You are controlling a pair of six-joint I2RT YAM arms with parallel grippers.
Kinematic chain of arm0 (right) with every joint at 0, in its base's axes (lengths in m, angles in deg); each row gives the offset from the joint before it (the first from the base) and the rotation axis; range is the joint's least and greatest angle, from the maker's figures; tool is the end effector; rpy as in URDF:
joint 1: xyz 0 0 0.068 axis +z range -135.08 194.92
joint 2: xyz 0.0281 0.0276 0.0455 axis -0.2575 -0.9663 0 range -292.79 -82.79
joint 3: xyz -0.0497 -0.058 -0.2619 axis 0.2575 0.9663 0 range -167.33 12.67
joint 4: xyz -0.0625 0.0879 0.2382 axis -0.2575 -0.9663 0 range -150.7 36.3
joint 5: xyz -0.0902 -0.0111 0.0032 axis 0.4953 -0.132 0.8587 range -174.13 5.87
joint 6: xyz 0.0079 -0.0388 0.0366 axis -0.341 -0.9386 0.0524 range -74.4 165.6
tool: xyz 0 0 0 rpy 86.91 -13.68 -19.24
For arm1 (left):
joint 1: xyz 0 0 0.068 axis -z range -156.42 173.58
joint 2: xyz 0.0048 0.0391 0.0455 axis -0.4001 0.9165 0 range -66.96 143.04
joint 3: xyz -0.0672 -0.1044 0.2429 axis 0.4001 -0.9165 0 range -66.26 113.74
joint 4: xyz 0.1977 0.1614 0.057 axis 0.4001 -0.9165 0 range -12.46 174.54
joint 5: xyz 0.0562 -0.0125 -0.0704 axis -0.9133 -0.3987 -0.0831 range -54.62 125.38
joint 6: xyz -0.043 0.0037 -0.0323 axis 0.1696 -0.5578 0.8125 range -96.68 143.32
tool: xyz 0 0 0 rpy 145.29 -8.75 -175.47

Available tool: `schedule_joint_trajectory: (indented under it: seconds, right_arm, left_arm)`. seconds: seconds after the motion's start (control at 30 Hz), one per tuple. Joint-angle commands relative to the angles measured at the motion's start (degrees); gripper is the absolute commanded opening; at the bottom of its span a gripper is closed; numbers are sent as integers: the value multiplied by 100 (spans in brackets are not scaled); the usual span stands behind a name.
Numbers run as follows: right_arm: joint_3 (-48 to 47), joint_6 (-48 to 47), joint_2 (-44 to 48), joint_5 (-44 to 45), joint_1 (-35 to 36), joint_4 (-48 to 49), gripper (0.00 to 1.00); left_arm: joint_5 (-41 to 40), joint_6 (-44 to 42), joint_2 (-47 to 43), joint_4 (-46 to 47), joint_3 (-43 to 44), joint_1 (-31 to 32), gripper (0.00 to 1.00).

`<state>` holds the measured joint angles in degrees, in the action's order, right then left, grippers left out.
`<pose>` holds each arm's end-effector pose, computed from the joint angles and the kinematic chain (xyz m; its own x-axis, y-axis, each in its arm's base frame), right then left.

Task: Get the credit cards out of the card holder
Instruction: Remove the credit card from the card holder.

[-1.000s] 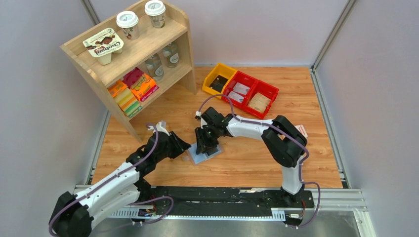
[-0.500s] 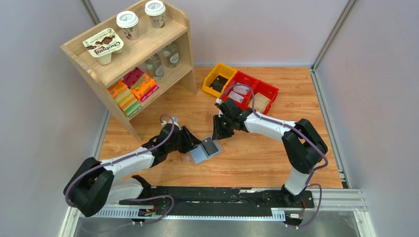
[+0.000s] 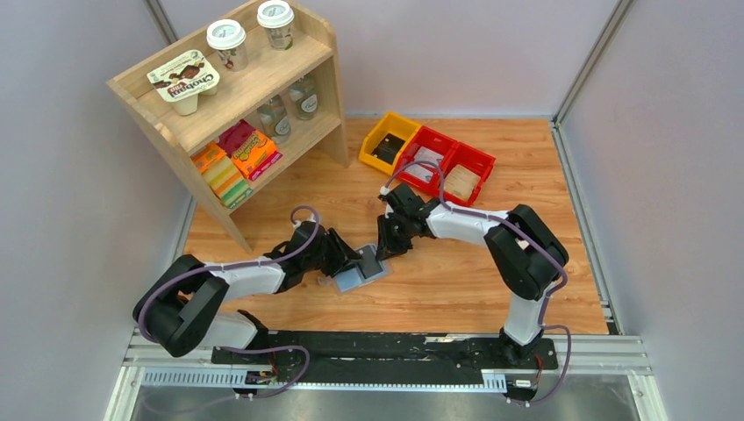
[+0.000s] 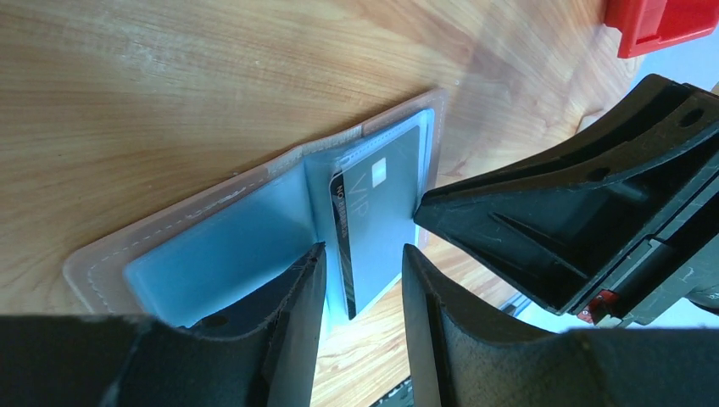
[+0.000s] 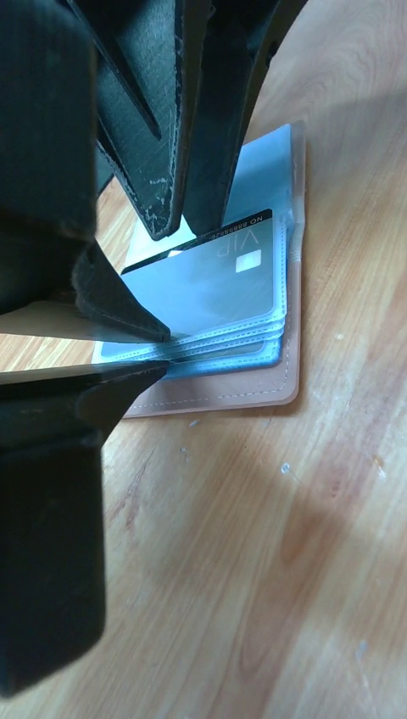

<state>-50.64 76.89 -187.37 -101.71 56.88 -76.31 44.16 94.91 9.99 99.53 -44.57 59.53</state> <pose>0.2589 0.2471 0.1555 -0.9529 -0.1909 -0.2355 -0.2824 0.8416 0.4604 0.1852 -0.1410 0.1329 -0.8051 -0.5745 -0.1473 -0.2835 0.5910 -0.7552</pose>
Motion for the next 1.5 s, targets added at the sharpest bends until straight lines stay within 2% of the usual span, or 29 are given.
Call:
schedule_joint_trajectory:
  seconds: [0.0, 0.13, 0.47, 0.9, 1.07, 1.17, 1.23, 1.47]
  right_arm:
    - [73, 105, -142, -324, 23, 257, 20]
    - [99, 132, -107, -413, 23, 284, 20]
    - [108, 132, -221, -299, 23, 222, 20]
    - [126, 158, -415, -219, 23, 204, 19]
    - [126, 158, -415, -219, 23, 204, 19]
    - [152, 150, -415, -202, 23, 205, 19]
    - [135, 167, -406, -175, 23, 204, 18]
    - [170, 185, -388, -114, -29, 204, 18]
  left_arm:
    - [-8, 83, 179, 338, -113, -8, 46]
    - [80, 100, 338, 497, -95, -8, 45]
    - [-60, 197, -118, 1147, -490, -8, 23]
    - [-236, 241, -751, 1182, -851, -8, 19]
    - [-192, 241, -664, 1498, -904, -8, 14]
    - [-122, 224, -602, 1744, -930, -8, 6]
    - [-122, 250, -611, 1693, -956, -8, 1]
    - [-508, 619, -1119, 806, -1272, -61, 0]
